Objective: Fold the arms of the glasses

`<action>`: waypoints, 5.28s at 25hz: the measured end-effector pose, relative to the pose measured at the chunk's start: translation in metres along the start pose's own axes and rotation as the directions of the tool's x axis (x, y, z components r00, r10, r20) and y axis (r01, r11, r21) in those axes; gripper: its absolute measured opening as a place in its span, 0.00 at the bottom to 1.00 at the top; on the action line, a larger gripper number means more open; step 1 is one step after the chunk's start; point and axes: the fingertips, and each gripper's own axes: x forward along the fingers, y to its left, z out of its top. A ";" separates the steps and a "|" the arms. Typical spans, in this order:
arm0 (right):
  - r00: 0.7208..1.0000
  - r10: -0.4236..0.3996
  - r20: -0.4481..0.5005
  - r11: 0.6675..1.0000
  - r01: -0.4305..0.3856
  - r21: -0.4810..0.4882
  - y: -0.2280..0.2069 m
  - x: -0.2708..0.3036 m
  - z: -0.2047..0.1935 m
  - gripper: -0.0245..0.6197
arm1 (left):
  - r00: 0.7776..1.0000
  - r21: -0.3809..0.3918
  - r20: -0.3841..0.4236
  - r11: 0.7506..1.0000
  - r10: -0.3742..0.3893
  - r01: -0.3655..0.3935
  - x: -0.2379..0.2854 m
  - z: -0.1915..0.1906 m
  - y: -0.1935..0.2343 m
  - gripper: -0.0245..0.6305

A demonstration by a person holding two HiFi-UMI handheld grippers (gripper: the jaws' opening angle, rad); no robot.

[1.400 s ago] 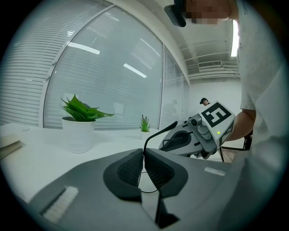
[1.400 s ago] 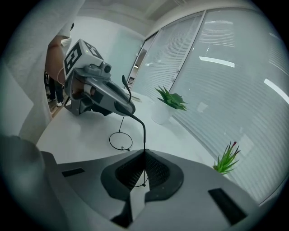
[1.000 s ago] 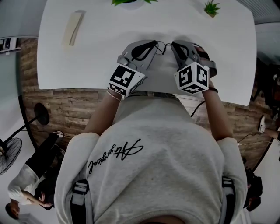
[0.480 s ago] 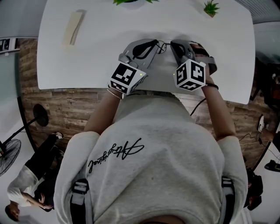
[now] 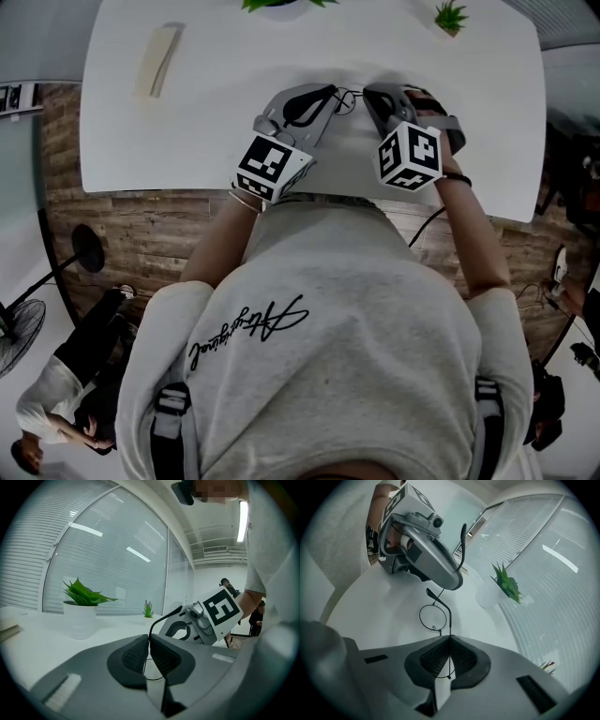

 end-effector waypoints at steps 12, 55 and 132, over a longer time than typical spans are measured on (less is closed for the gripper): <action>0.997 0.041 0.059 0.999 -0.043 0.030 0.004 -0.005 0.003 0.08 | 0.999 0.017 -0.006 0.999 0.031 -0.031 0.000 -0.003 0.002 0.05; 0.984 0.070 0.165 0.947 -0.118 0.300 0.010 -0.036 -0.027 0.08 | 0.996 0.001 -0.005 0.996 0.088 -0.088 -0.001 -0.003 0.001 0.05; 0.961 0.176 0.212 0.850 -0.257 0.459 0.016 -0.030 -0.049 0.05 | 0.987 0.507 -0.160 0.860 0.034 0.053 0.022 0.007 -0.040 0.05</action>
